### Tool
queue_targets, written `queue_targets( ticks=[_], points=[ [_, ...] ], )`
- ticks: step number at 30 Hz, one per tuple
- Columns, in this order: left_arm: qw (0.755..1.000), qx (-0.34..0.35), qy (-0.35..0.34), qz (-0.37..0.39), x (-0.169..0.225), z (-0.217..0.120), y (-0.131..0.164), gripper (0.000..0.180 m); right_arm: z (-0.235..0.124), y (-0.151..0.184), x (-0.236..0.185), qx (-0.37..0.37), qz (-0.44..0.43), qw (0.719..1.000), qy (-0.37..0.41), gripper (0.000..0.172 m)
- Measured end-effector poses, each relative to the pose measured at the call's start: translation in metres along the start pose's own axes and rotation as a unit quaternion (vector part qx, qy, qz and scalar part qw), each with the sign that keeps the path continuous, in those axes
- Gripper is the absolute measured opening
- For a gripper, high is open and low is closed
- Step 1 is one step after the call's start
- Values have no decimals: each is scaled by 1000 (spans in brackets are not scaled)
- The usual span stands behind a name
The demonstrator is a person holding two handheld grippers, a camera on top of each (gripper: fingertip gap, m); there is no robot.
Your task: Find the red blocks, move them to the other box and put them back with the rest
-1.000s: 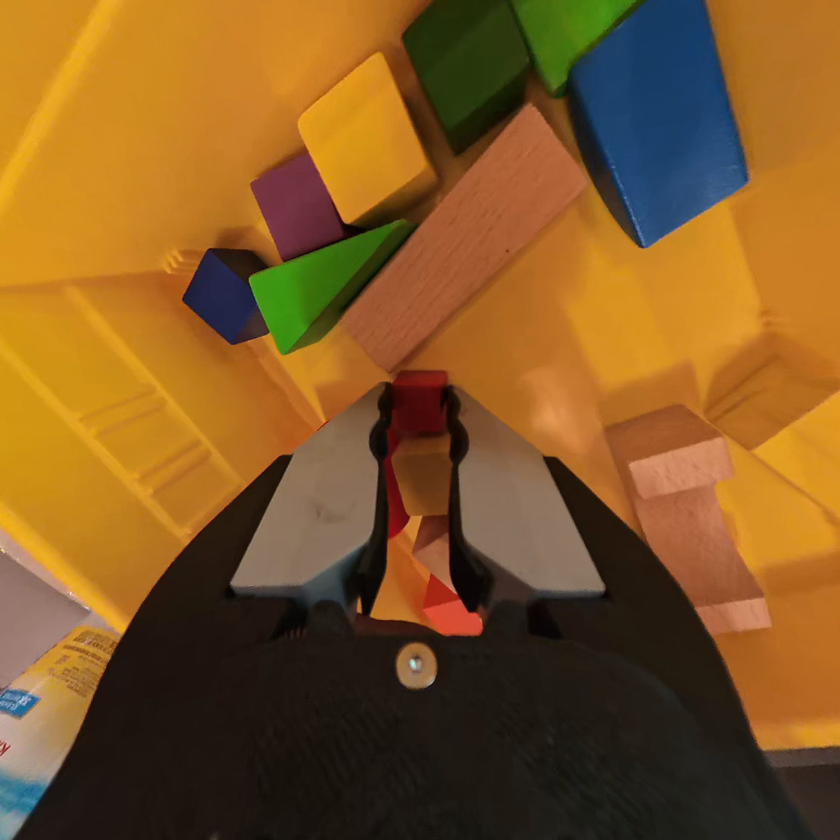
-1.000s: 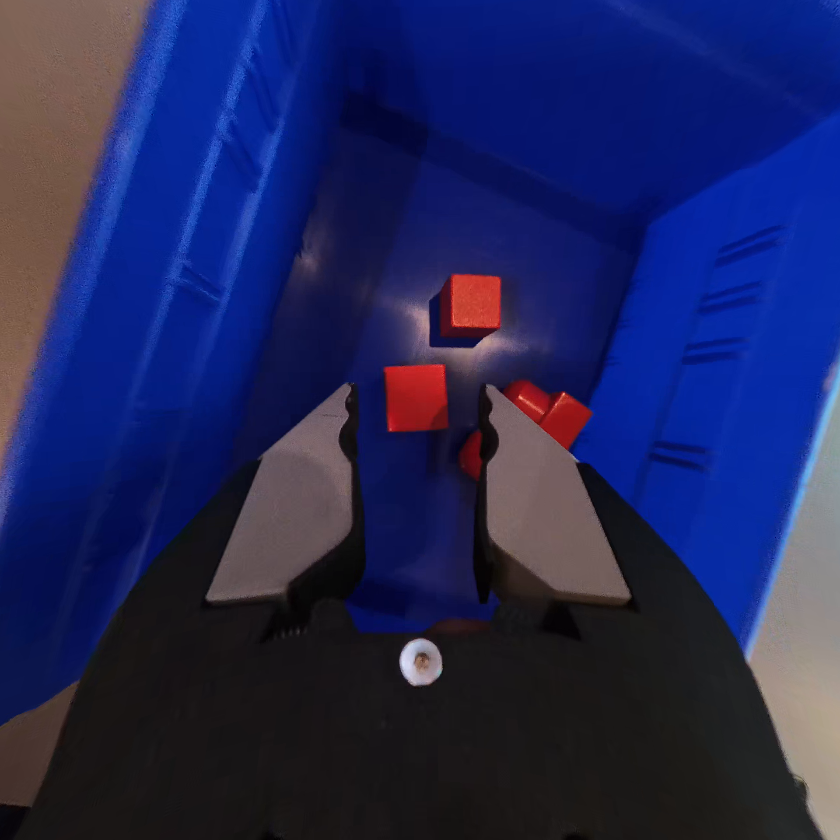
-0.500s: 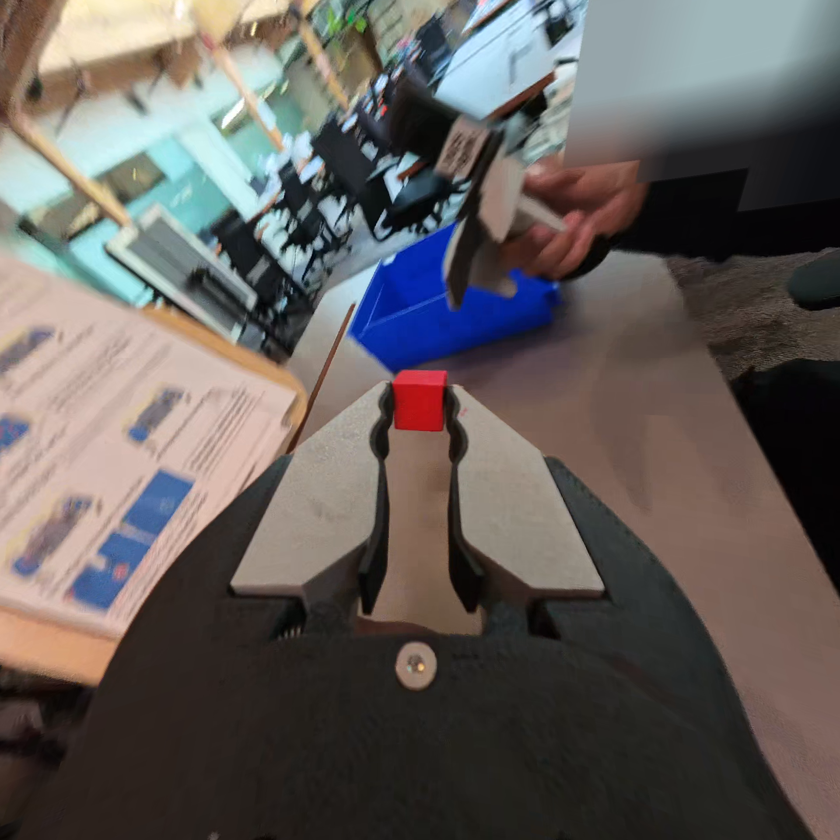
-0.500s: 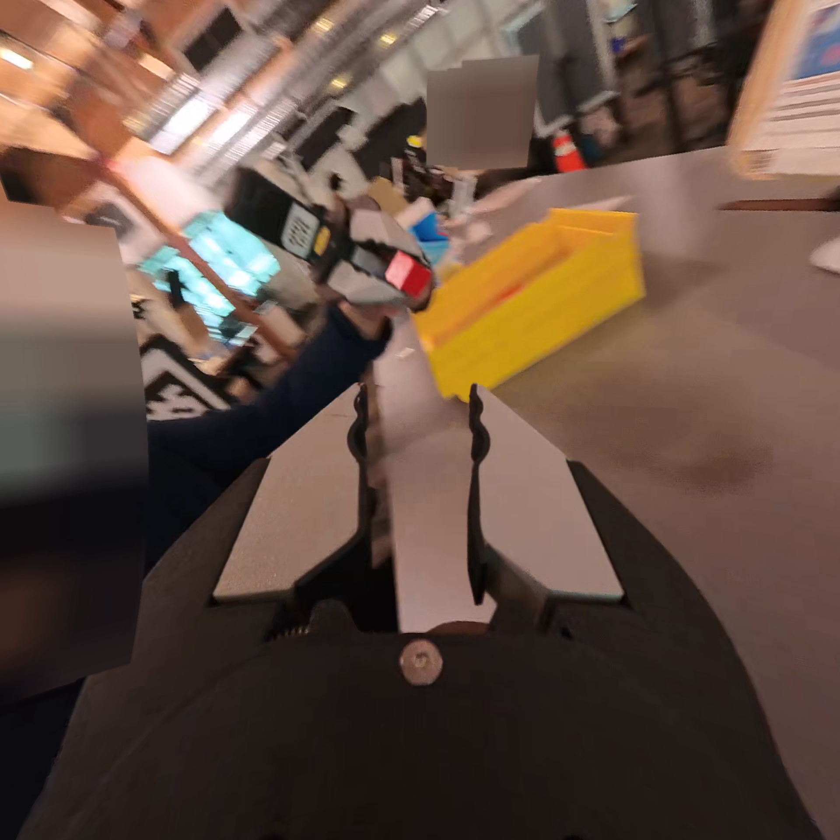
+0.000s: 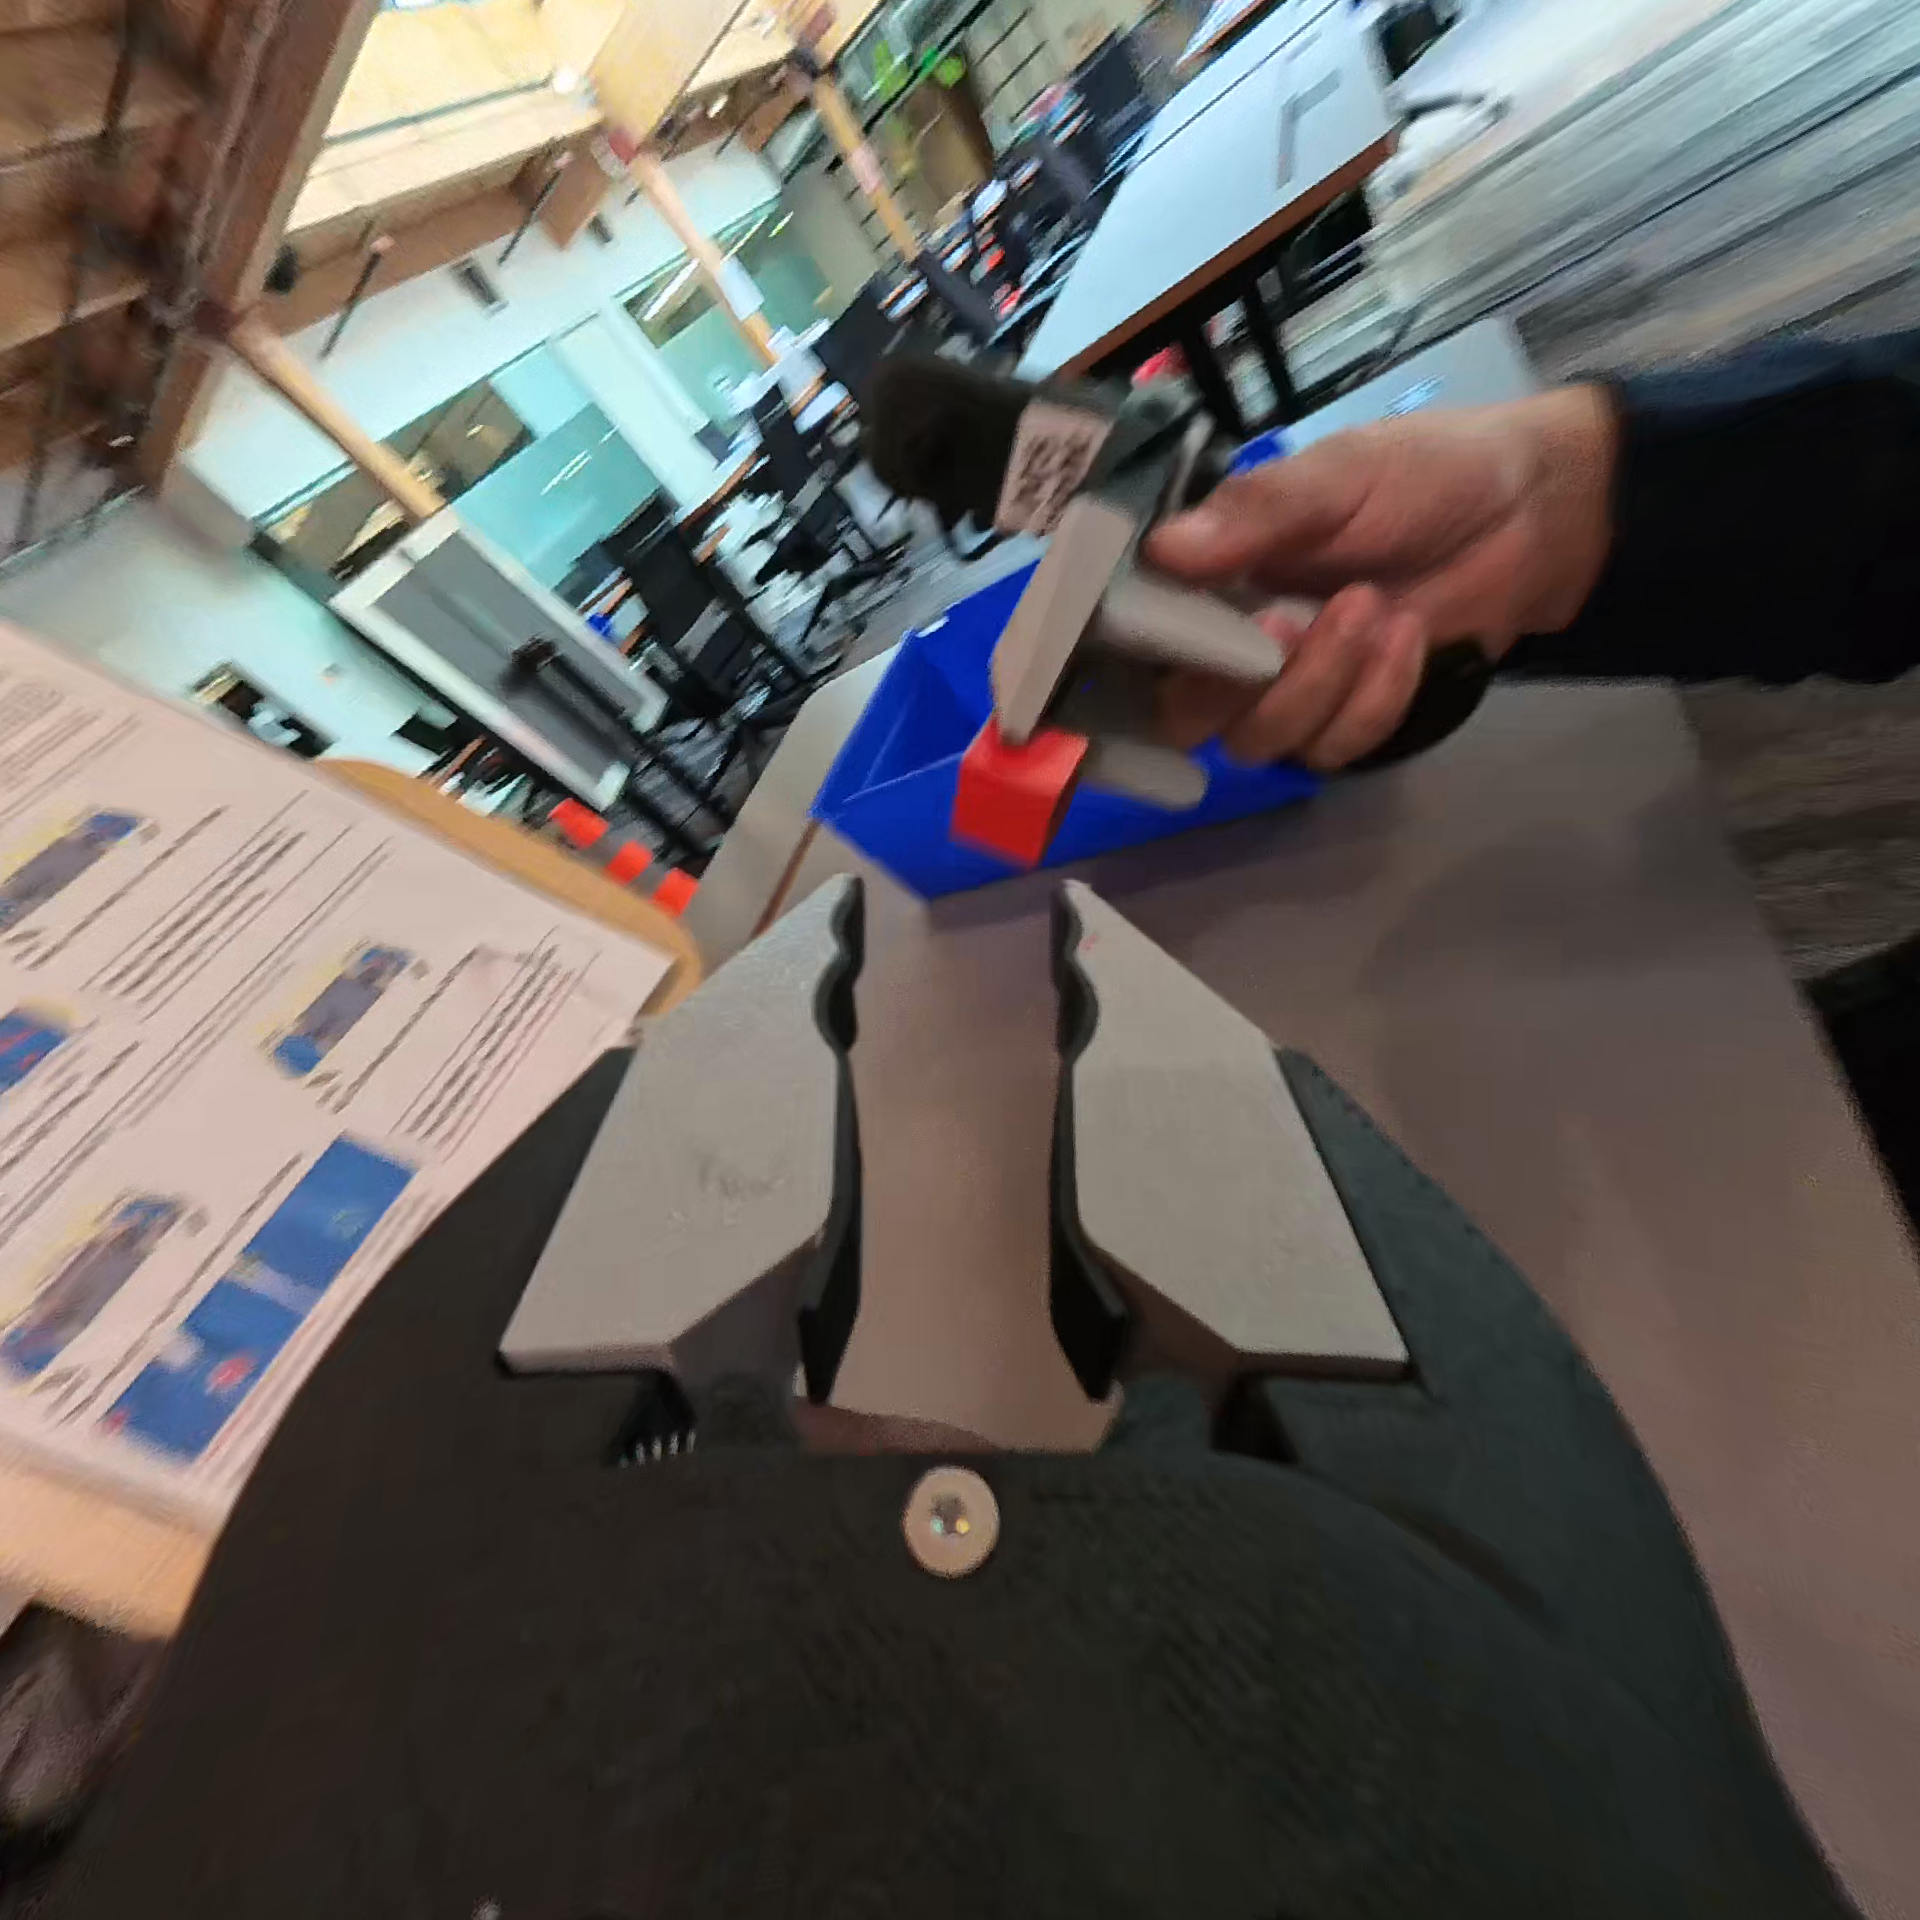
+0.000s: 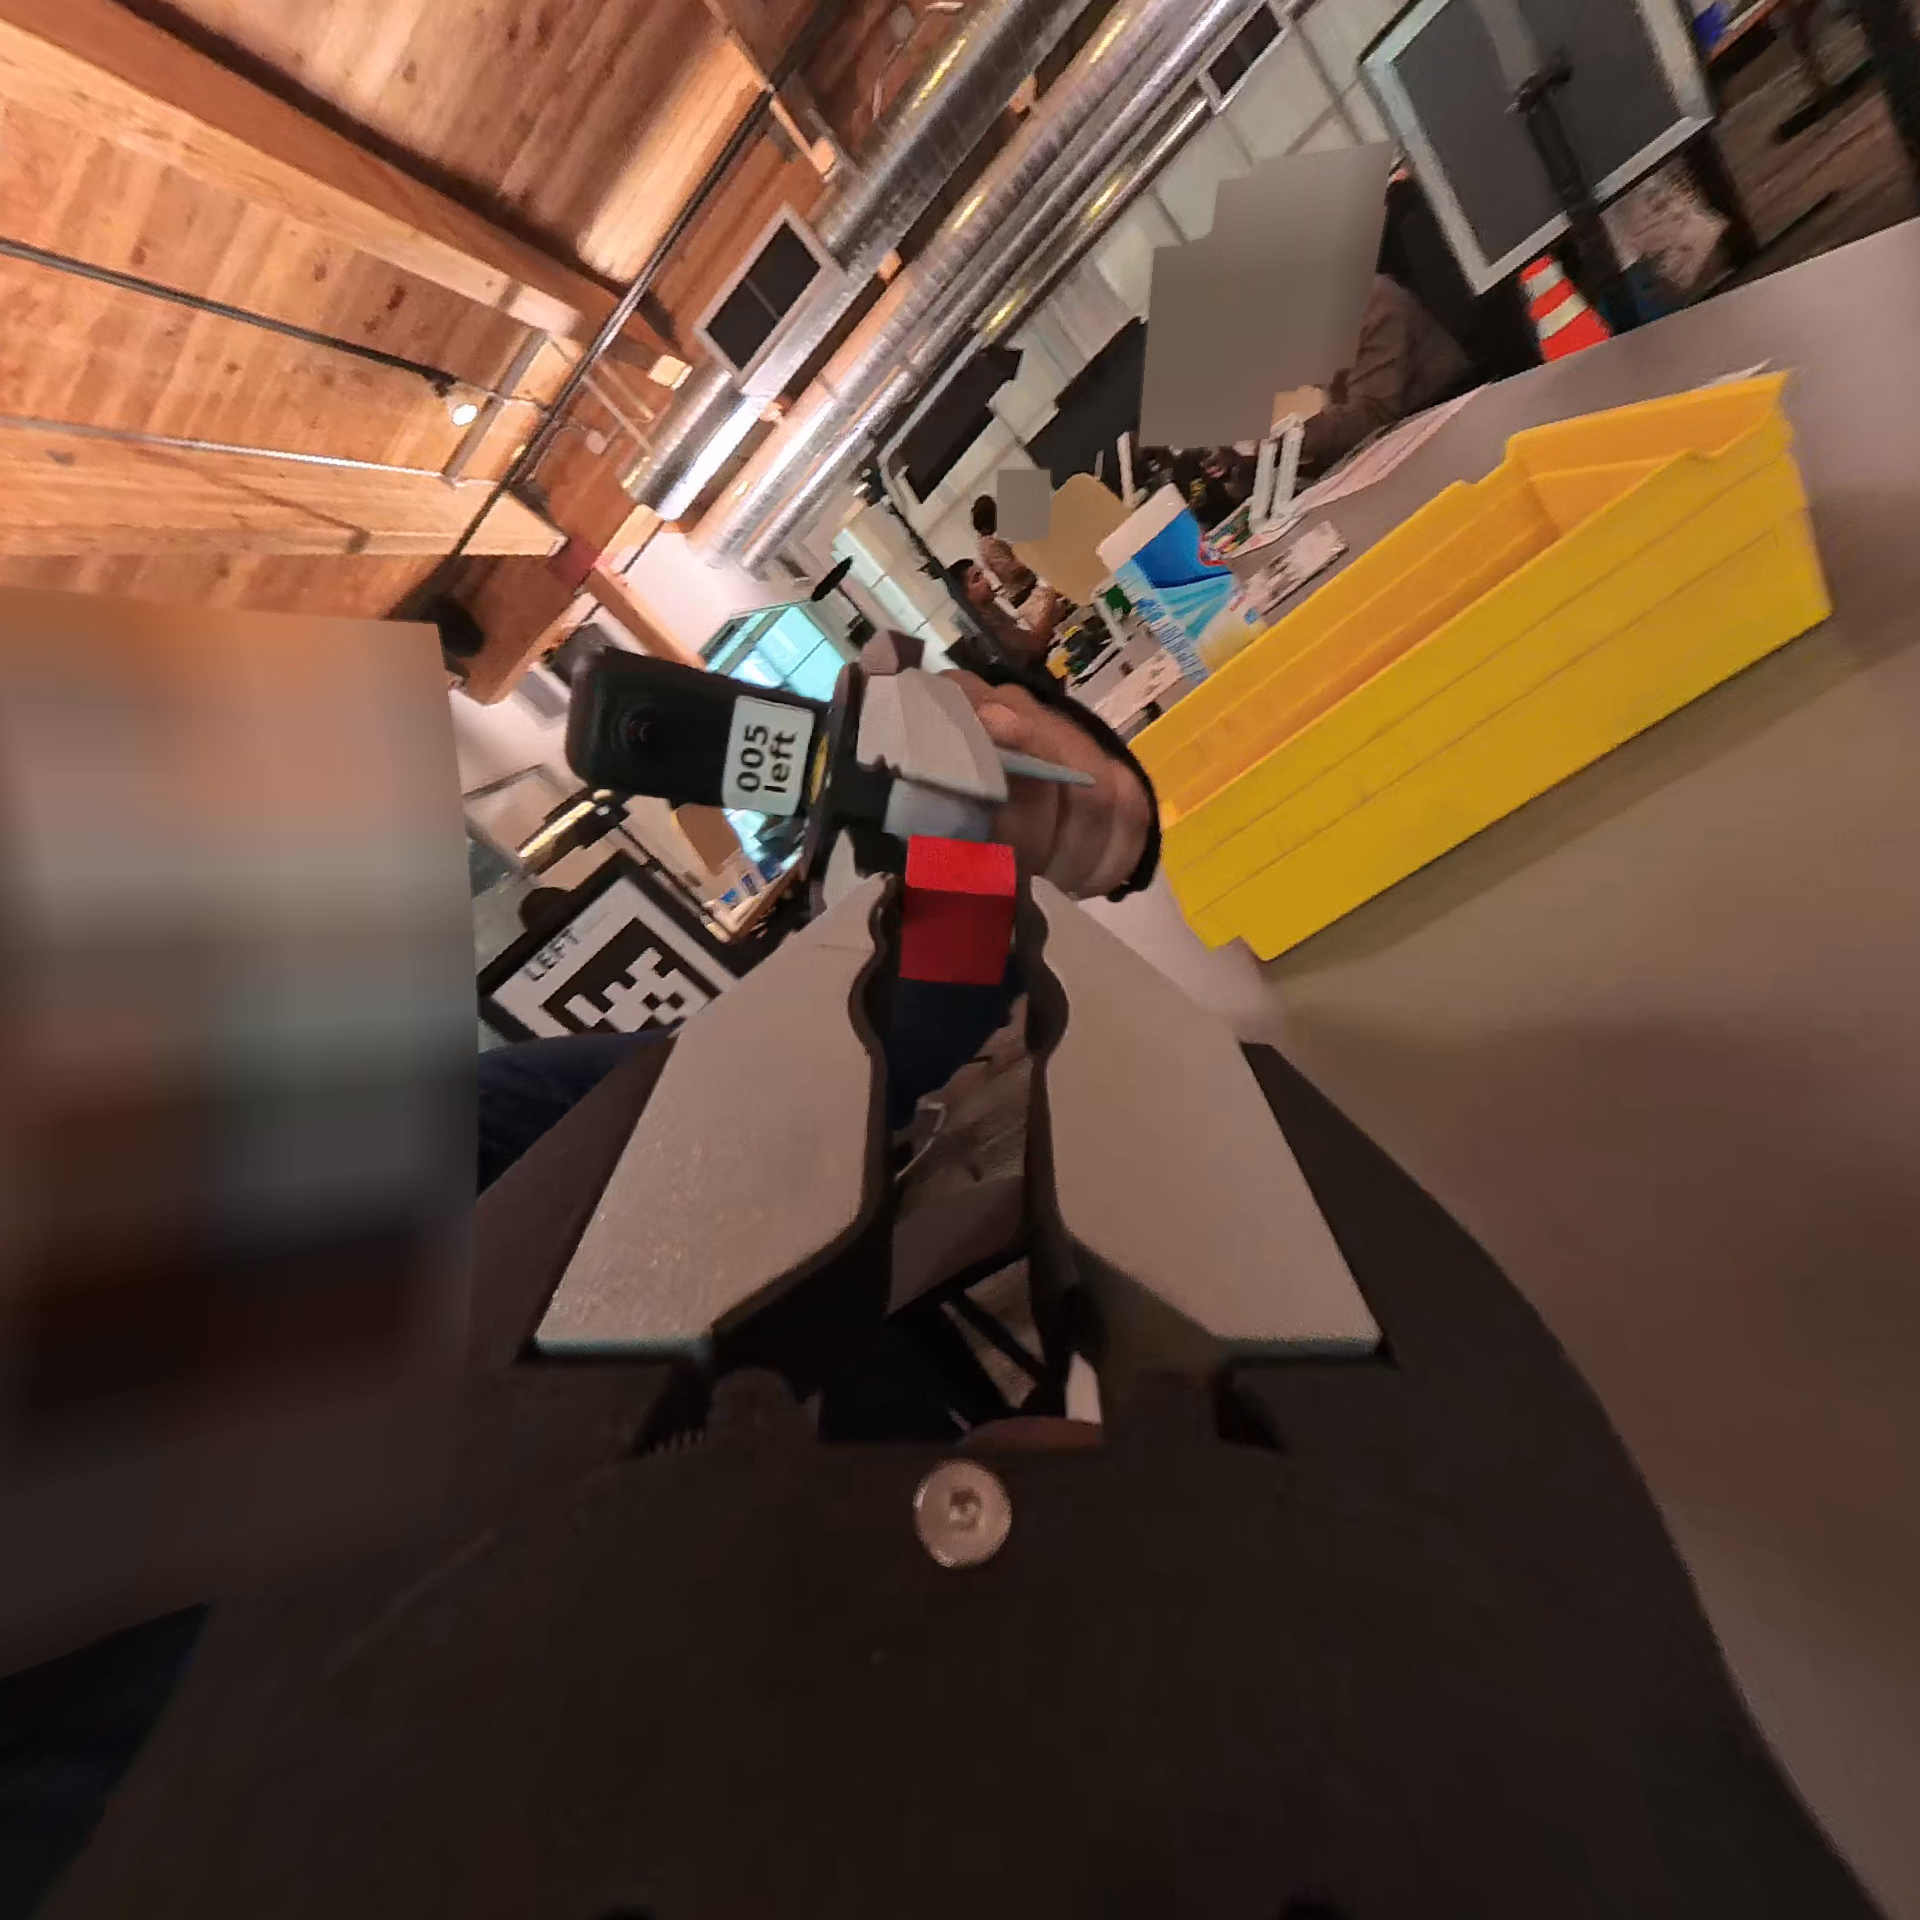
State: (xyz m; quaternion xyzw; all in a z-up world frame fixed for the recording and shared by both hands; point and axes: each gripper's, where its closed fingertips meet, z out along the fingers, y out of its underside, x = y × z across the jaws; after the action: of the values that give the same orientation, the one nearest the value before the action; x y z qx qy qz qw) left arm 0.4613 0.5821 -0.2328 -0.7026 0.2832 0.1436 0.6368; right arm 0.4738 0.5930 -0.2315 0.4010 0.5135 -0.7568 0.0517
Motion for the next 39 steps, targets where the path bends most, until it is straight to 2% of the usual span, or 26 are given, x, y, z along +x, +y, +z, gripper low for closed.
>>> queue_targets(
  ticks=[1,2,3,4,6,7,9,11,13,15,17,20,23,24,27,29,30,32,33,34,35,37,39],
  points=[
    [999,-29,-28,4,-14,-10,9,37,-13,-8,5,12,-18,999,33,19],
    [996,-66,-54,5,-31,-25,21,29,-32,-18,12,21,-48,995,83,18],
    [991,-111,-75,-9,-50,-43,38,22,-56,-28,24,23,-86,984,155,18],
    [980,-174,-89,-40,-70,-65,66,22,-86,-36,42,13,-127,961,247,18],
    [932,-309,-143,-128,-116,-119,132,33,-159,-45,81,-37,-169,885,433,19],
    [901,-366,-149,-178,-129,-146,166,45,-195,-47,98,-64,-171,841,510,19],
    [814,-491,-179,-254,-149,-202,236,56,-244,-41,123,-121,-159,776,598,19],
    [737,-573,-195,-300,-154,-242,291,55,-271,-24,143,-179,-124,742,634,20],
    [686,-616,-210,-324,-156,-264,328,51,-286,-8,161,-222,-97,718,653,20],
    [651,-648,-219,-328,-157,-276,350,50,-297,6,174,-257,-78,693,669,20],
    [633,-672,-204,-326,-152,-279,361,42,-302,14,181,-275,-78,678,677,24],
    [619,-687,-185,-333,-146,-280,369,38,-296,14,179,-265,-83,690,668,31],
    [597,-687,-149,-387,-126,-278,374,43,-291,14,172,-260,-86,703,657,37],
    [591,-689,-141,-395,-121,-279,376,39,-289,14,169,-259,-89,706,653,38],
    [599,-674,-147,-407,-124,-276,379,36,-277,9,156,-241,-110,723,638,34],
    [623,-666,-142,-385,-131,-270,373,34,-266,3,143,-225,-129,733,629,30],
    [647,-649,-143,-374,-138,-261,365,34,-259,-1,136,-216,-143,739,622,30],
    [722,-585,-150,-339,-160,-230,332,33,-239,-9,119,-196,-179,754,600,31],
    [769,-543,-144,-307,-168,-208,307,33,-226,-13,110,-184,-199,764,585,19],
    [813,-498,-132,-272,-172,-185,277,33,-210,-15,100,-172,-214,781,560,26],
    [845,-458,-126,-245,-171,-164,247,33,-194,-15,90,-163,-221,801,532,29],
    [905,-370,-94,-189,-157,-117,184,33,-169,-18,76,-142,-225,828,493,32],
    [963,-244,-33,-109,-120,-68,113,33,-135,-18,59,-119,-227,870,422,36]
  ],
)
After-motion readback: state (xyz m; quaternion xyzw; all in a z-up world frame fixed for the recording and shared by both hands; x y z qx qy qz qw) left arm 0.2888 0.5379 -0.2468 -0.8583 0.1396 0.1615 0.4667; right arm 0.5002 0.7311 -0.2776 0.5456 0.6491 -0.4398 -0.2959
